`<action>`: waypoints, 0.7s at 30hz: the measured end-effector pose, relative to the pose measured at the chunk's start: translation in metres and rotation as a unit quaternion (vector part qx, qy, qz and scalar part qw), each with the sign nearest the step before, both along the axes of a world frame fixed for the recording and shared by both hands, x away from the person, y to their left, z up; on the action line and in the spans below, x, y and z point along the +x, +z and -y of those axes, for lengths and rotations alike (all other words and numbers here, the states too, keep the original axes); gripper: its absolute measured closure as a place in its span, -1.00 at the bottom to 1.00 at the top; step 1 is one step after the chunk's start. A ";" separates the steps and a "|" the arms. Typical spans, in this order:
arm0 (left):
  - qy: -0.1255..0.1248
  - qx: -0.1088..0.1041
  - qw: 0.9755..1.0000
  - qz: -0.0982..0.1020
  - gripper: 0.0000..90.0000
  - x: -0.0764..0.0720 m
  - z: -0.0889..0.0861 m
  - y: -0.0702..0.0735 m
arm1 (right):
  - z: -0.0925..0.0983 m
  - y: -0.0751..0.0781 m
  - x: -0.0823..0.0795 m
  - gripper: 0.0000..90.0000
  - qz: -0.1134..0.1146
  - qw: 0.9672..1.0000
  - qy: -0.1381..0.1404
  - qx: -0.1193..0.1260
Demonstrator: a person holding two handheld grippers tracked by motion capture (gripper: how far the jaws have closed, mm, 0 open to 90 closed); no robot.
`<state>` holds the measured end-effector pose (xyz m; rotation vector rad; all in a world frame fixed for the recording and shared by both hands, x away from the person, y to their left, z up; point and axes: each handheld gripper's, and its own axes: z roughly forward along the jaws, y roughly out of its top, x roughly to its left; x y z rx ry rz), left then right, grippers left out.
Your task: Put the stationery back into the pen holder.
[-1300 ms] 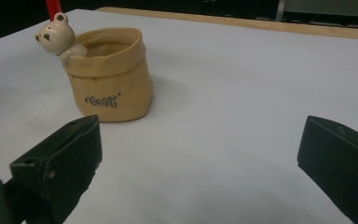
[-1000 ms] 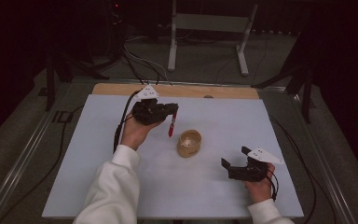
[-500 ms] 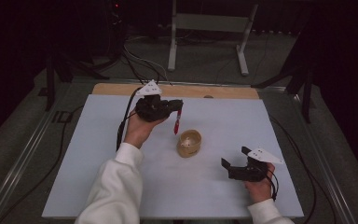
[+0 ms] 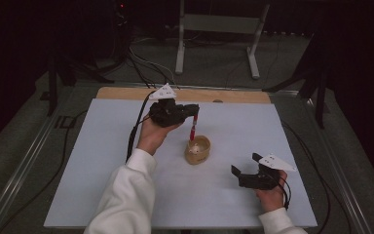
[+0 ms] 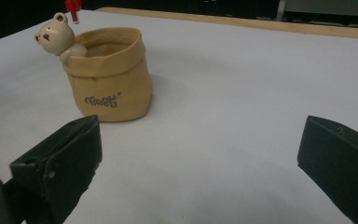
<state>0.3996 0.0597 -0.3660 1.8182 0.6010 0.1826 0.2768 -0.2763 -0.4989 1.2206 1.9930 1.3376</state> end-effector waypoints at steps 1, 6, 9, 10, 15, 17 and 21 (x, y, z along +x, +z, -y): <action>-0.001 0.000 1.000 0.000 0.80 0.000 0.001 0.000 | 0.000 0.000 0.000 -1.00 0.000 1.000 0.000 0.001; -0.004 -0.001 1.000 -0.004 0.80 0.000 0.004 -0.003 | 0.000 0.000 0.000 -1.00 -0.001 1.000 0.000 0.000; -0.006 -0.003 1.000 -0.006 0.80 0.000 0.006 -0.004 | -0.001 0.000 0.000 -1.00 -0.002 1.000 0.000 0.000; -0.007 -0.005 1.000 -0.007 0.80 0.000 0.007 -0.005 | -0.001 0.000 0.000 -1.00 -0.001 1.000 0.000 0.000; -0.008 -0.007 1.000 -0.009 0.80 0.001 0.009 -0.006 | 0.000 0.000 0.000 -1.00 -0.002 1.000 0.000 0.000; -0.009 -0.007 1.000 -0.010 0.80 0.001 0.011 -0.007 | 0.000 0.000 0.000 -1.00 -0.001 1.000 0.000 0.000; -0.010 -0.005 1.000 -0.011 0.80 0.001 0.013 -0.009 | 0.000 0.000 0.000 -1.00 -0.002 1.000 0.000 0.001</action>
